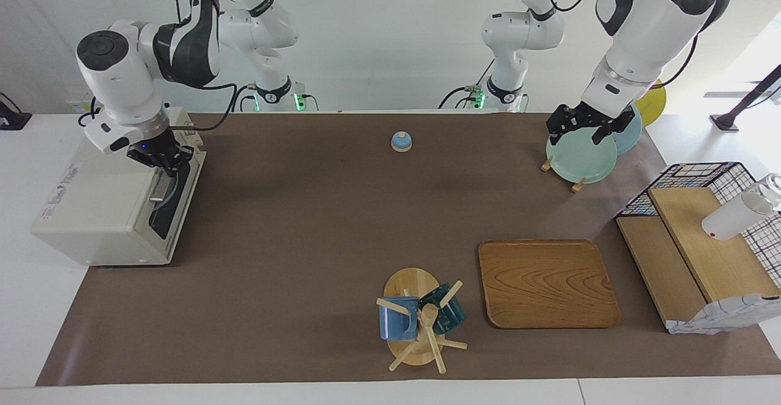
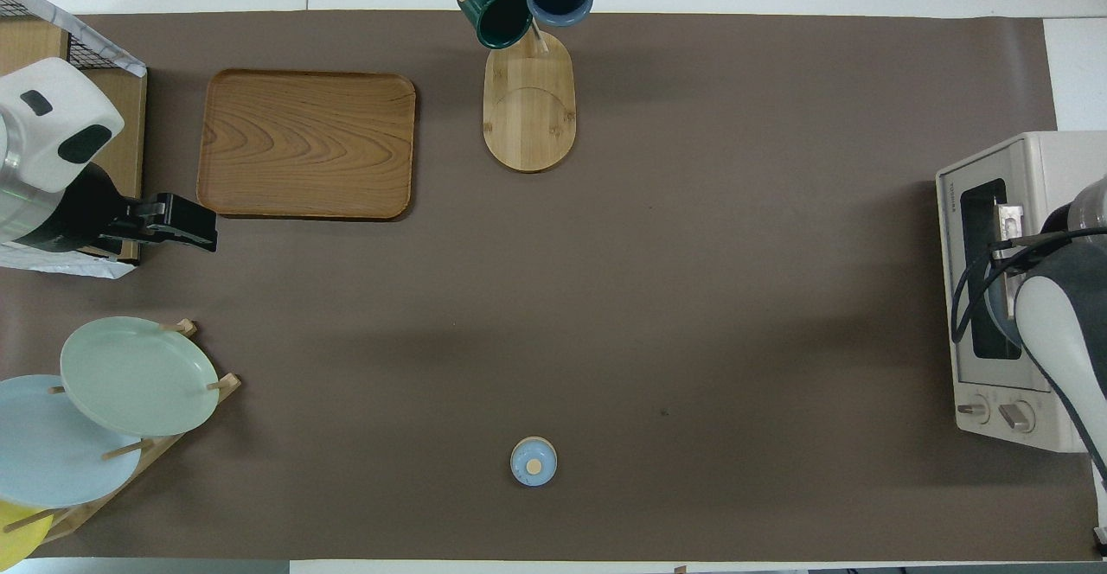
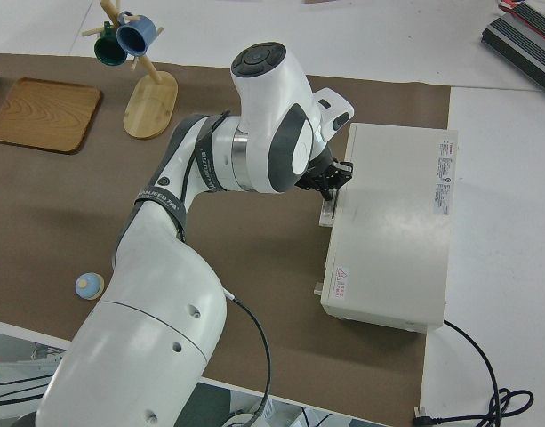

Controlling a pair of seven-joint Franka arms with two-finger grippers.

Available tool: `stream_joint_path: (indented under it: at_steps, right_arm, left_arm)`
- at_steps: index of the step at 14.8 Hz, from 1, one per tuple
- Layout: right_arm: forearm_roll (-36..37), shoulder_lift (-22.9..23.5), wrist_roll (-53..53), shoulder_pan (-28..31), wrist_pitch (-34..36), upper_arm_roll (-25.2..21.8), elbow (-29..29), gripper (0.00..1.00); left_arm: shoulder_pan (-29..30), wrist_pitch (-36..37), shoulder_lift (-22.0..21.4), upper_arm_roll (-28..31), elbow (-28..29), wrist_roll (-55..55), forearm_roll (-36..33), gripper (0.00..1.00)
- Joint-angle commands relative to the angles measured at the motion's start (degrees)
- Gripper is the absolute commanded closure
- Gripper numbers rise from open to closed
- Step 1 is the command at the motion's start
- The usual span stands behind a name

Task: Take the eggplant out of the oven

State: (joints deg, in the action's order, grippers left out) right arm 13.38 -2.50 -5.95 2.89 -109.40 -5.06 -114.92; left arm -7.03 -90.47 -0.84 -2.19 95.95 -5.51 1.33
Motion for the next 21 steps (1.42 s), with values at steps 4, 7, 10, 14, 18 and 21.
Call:
stream_joint_path:
  at_steps: [4, 7, 10, 14, 18, 21]
  right_arm:
    - [0.9, -1.0, 1.1, 1.2, -3.6, 0.7, -3.5, 1.0]
    - [0.2, -0.9, 1.2, 0.8, -6.7, 0.8, -5.5, 1.0]
    - [-1.3, 0.5, 3.1, -1.2, -9.0, 0.8, -5.6, 1.0]
    - [-4.7, 3.0, 4.5, -3.6, -13.5, 0.8, -6.8, 1.0]
    - [-4.9, 5.2, 9.8, -6.7, -21.4, 1.0, -10.7, 1.0]
    - [-4.9, 6.7, 12.3, -7.7, -27.1, 1.0, -13.8, 1.0]
  left_arm:
    - [0.9, 0.7, 0.0, -0.5, -0.6, 0.5, 0.3, 0.0]
    - [0.8, 0.8, 0.0, -0.5, -0.6, 0.5, 0.3, 0.0]
    - [0.9, 0.8, 0.0, -0.5, -0.6, 0.5, 0.3, 0.0]
    - [0.9, 0.8, 0.0, -0.4, -0.6, 0.5, 0.3, 0.0]
    - [0.9, 0.7, 0.0, -0.5, -0.6, 0.5, 0.3, 0.0]
    - [0.9, 0.8, 0.0, -0.5, -0.6, 0.5, 0.3, 0.0]
